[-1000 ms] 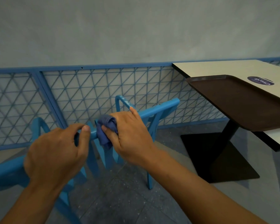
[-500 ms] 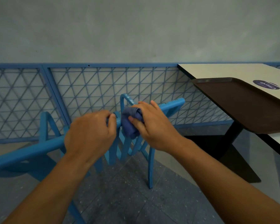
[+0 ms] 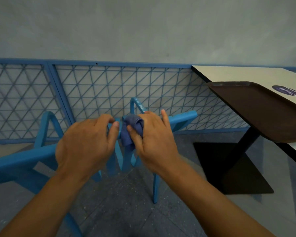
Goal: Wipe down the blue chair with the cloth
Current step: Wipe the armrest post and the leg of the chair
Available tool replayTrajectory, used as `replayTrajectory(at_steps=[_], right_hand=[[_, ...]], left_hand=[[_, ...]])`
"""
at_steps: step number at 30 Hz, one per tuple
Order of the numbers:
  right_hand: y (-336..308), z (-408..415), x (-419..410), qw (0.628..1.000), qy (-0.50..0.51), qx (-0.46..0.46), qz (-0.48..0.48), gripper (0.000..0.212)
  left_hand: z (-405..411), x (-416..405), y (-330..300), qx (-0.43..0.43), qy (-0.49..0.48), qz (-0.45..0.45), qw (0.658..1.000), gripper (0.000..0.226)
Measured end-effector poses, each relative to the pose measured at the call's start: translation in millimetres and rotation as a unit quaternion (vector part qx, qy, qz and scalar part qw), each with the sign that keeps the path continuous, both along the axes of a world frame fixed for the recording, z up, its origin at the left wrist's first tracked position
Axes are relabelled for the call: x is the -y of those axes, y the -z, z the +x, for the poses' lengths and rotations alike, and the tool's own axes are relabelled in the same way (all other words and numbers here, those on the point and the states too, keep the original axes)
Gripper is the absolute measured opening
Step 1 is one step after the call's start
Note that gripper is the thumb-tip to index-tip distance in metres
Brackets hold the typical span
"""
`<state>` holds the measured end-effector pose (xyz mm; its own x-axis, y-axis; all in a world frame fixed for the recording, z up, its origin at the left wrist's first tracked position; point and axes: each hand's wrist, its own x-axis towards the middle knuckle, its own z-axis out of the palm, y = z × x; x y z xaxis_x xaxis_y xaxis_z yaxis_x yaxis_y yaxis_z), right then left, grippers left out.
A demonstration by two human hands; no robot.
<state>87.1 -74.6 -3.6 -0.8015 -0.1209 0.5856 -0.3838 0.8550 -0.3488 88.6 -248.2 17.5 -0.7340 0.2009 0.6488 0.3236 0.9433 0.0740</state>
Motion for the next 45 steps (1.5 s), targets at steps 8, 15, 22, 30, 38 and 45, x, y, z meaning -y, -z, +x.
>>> replayTrajectory(at_steps=[8,15,22,30,38,45], right_hand=[[-5,4,-2,0.995,0.009,-0.061,0.078,0.038],[-20,-12,-71,0.987,0.133,-0.04,0.086,0.037],[5,5,-11,0.988,0.079,-0.122,0.054,0.032],[5,-6,-59,0.982,0.143,-0.121,0.0,0.029],[6,-6,-41,0.984,0.067,-0.154,0.063,0.043],[3,-40,-118,0.982,0.119,-0.143,-0.01,0.035]], left_hand=[[-18,-8,-13,0.139,0.056,0.121,0.981,0.031],[-16,-23,-10,0.15,0.081,0.058,0.984,0.031],[-15,-19,-4,0.146,0.096,0.044,0.984,0.023],[-16,-20,-2,0.148,0.093,0.05,0.983,0.023],[-14,-20,-1,0.132,0.101,0.042,0.985,0.028],[-15,-25,-3,0.129,0.095,0.032,0.987,0.022]])
